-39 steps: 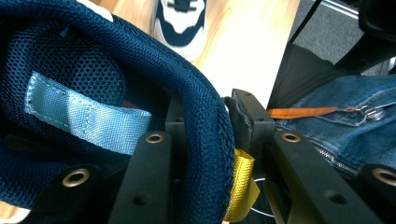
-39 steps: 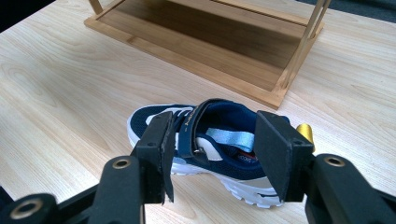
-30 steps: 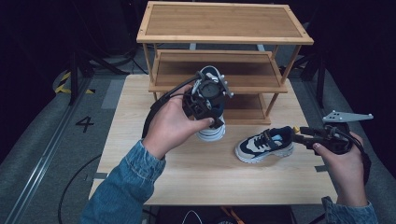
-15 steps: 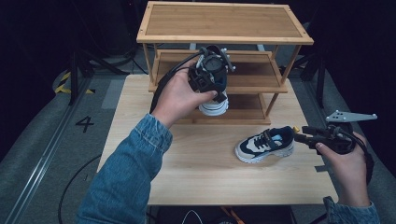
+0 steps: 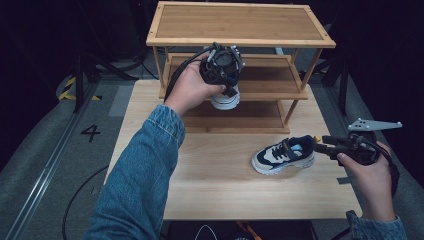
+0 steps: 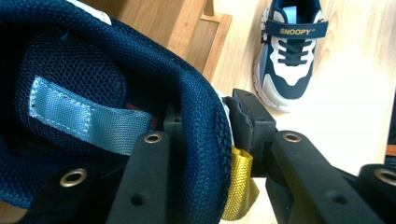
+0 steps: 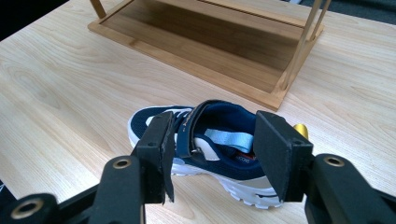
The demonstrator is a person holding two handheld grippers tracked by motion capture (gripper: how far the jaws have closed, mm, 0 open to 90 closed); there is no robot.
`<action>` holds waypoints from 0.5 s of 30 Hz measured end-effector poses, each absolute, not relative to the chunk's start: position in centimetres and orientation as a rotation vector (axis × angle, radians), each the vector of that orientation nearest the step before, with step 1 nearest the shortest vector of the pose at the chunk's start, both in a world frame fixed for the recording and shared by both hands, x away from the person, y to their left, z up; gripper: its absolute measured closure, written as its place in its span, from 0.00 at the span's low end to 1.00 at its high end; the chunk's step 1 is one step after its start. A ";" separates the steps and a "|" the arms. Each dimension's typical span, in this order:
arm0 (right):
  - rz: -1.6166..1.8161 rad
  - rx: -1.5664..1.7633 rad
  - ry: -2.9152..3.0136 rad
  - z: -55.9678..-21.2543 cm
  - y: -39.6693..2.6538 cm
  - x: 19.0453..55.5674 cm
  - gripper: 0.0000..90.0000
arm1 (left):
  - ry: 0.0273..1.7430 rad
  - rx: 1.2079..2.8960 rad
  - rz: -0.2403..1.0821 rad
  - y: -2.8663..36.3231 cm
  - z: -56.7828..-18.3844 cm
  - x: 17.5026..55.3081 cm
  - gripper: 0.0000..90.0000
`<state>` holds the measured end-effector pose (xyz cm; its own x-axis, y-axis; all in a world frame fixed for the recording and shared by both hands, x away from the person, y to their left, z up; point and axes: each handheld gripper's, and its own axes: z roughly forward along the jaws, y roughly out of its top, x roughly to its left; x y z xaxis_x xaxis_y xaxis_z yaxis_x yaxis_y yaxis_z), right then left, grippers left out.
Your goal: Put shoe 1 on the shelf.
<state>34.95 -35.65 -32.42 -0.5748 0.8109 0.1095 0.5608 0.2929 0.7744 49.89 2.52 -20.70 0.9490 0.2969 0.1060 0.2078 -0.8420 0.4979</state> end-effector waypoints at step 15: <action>1.182 1.207 2.262 -32.2 -35.4 34.8 0.56 | 0.501 2.632 0.238 2.1 -22.1 52.0 0.75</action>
<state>34.80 -35.39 -32.23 -0.5933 0.7990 0.0982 0.5371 0.3020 0.7876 51.99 2.11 -22.13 0.9194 0.3846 0.0829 0.3073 -0.8336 0.4590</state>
